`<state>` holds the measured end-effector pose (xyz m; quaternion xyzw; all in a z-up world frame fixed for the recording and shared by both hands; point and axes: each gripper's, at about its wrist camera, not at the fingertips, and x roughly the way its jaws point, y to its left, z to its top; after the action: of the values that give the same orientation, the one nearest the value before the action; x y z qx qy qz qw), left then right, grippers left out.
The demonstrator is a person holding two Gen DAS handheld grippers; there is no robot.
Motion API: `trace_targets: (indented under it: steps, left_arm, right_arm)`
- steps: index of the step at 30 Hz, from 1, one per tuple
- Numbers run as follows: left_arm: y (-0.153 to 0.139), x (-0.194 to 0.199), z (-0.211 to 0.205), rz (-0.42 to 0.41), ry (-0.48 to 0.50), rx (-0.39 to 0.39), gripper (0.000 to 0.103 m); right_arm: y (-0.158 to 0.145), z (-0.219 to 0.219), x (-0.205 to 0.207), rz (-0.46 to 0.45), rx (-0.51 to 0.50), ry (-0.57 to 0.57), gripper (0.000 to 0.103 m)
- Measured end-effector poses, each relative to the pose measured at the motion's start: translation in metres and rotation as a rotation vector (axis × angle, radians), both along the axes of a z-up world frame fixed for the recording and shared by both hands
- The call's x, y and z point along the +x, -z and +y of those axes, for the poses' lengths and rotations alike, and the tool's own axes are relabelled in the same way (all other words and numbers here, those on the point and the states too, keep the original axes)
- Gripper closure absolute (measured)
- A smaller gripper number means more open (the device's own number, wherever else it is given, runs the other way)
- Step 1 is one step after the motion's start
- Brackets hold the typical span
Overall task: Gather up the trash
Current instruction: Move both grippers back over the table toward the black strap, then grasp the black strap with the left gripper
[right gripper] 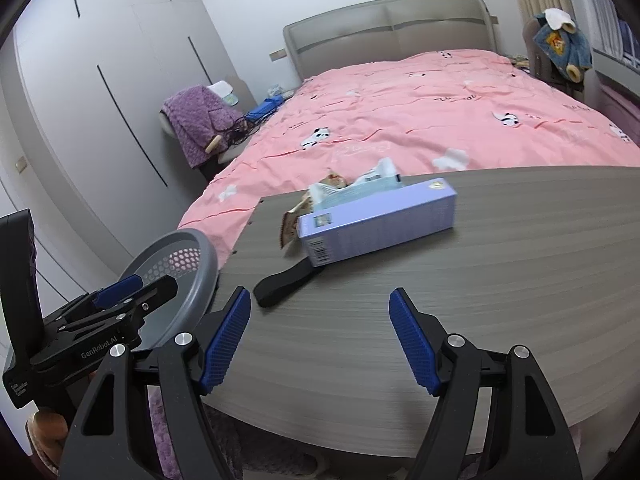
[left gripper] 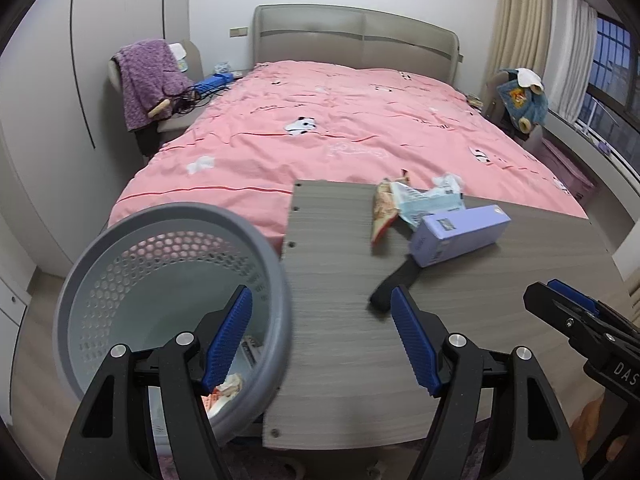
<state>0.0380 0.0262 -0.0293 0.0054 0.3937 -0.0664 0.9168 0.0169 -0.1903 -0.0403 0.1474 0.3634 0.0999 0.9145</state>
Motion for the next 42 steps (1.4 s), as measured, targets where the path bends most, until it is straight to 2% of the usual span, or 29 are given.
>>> trace_targets:
  steps: [14,27,37,42]
  left_arm:
    - [0.003,0.009,-0.036,0.024,0.033,0.02,0.034]
    - [0.03,0.022,-0.071,0.093,0.07,0.043,0.034]
    - [0.06,0.052,-0.077,0.139,0.043,0.079,0.034]
    - [0.068,0.063,-0.075,0.154,0.048,0.069,0.034]
  right_arm:
    - [0.002,-0.035,0.0,-0.009,0.031,0.024,0.031]
    - [0.018,-0.075,0.002,0.016,0.068,0.05,0.031]
    - [0.023,-0.09,0.005,0.024,0.084,0.054,0.031]
    - [0.026,-0.092,0.007,0.034,0.088,0.054,0.031]
